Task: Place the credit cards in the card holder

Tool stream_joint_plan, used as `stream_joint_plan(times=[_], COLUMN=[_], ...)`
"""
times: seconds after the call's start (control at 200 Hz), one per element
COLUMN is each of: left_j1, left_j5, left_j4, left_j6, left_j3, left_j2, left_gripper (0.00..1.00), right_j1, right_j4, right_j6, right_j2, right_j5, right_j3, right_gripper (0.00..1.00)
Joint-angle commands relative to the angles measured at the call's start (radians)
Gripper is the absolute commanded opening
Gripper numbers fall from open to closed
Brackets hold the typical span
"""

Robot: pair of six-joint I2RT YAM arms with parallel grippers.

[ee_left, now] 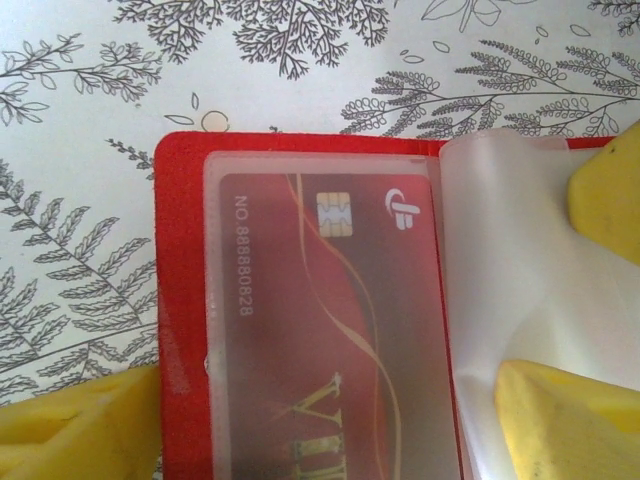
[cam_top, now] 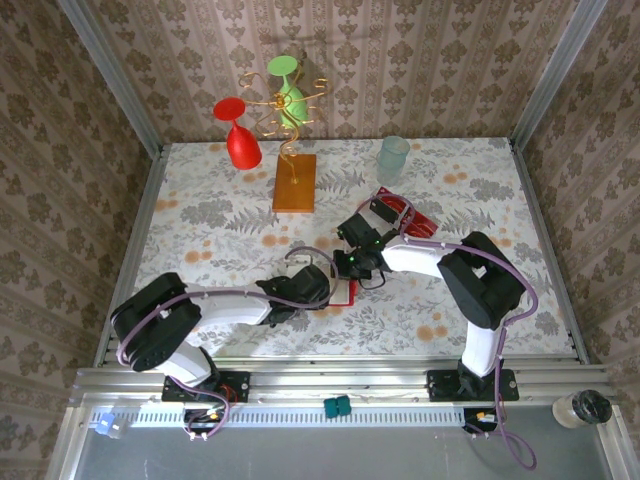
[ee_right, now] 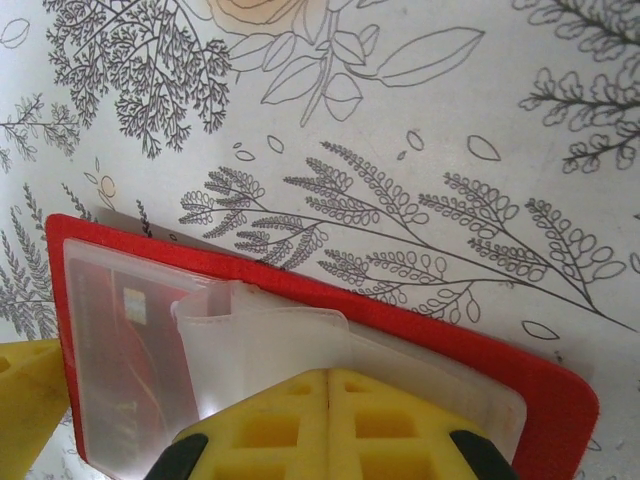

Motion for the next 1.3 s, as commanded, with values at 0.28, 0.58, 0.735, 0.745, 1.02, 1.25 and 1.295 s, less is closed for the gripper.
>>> stream_joint_plan(times=[0.28,0.58,0.735,0.745,1.02,1.25,1.295], left_j1=[-0.010,-0.012,-0.012,-0.012,-0.013,-0.012,-0.013], left_j5=[-0.010,-0.010,-0.010,-0.011,-0.010,0.010,0.012], left_j4=[-0.053,-0.052,-0.048,-0.048,-0.042,-0.030,-0.029], left_j6=[-0.041,-0.037,-0.024,-0.023,0.001,0.016,0.017], left_j3=[-0.049,-0.049,-0.043,-0.043,-0.035,-0.027,-0.029], left_j2=[-0.025,-0.037,-0.067,-0.070,-0.112,-0.095,-0.089], left_gripper=[0.84,0.84,0.88,0.89,0.93,0.94,0.94], right_j1=[-0.041,-0.041,-0.041,-0.041,-0.034,-0.026,-0.024], right_j4=[-0.012,0.003,-0.016,-0.018,-0.075,-0.075,-0.076], right_j6=[0.007,0.006,-0.016,-0.018,-0.063,-0.068,-0.068], right_j2=[-0.056,-0.040,-0.067,-0.069,-0.062,-0.016,-0.005], right_j5=[0.001,-0.023,-0.026,-0.025,-0.017,-0.038,-0.045], right_j3=[-0.031,-0.034,-0.032,-0.031,-0.009,0.000,0.006], right_gripper=[0.35,0.31,0.17,0.16,0.03,0.02,0.02])
